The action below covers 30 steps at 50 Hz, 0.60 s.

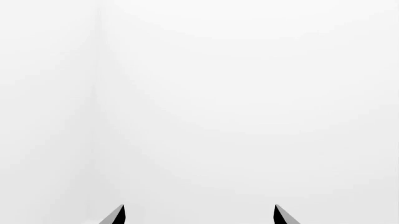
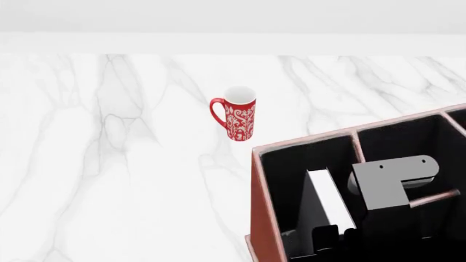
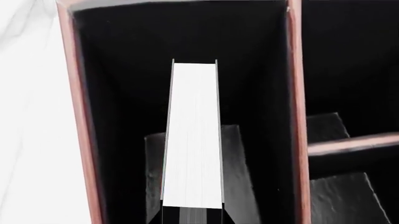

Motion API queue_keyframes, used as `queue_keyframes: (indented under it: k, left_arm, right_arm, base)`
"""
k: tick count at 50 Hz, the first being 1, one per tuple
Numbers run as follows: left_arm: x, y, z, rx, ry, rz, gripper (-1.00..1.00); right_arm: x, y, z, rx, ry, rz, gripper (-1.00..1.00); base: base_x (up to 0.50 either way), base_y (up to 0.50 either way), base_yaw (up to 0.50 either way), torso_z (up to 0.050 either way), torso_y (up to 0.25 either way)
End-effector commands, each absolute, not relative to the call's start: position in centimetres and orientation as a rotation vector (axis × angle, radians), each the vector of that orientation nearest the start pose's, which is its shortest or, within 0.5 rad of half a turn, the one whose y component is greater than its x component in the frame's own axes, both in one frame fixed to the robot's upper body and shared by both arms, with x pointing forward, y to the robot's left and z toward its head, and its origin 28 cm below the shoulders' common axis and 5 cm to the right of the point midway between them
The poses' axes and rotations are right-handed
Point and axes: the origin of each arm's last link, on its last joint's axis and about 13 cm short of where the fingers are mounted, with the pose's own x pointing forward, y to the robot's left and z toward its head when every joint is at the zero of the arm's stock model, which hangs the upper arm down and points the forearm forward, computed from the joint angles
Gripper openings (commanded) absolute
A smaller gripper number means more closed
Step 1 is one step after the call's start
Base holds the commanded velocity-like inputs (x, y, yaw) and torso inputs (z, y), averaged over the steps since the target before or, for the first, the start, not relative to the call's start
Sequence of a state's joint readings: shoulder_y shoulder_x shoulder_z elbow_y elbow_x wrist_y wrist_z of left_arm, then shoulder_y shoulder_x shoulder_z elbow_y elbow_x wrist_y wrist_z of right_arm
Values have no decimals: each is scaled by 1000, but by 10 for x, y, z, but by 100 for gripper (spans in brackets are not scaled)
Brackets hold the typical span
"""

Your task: Pick up the book and place it in the left compartment of the caddy.

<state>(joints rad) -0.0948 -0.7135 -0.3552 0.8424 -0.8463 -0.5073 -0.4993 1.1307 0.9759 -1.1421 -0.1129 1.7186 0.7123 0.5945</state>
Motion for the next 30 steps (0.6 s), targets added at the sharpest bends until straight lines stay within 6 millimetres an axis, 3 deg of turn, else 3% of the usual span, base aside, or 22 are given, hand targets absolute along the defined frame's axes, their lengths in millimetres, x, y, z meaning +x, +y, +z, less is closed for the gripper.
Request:
queue_keyframes:
  k: [1, 30]
  left_arm:
    - [174, 300, 220, 18, -435, 172, 100]
    - [173, 299, 220, 19, -438, 169, 100]
  right_arm:
    - [265, -173, 187, -122, 649, 181, -100]
    - [268, -174, 179, -131, 662, 174, -100]
  base:
    - [0, 0, 0, 0, 0]
    - [0, 0, 0, 0, 1]
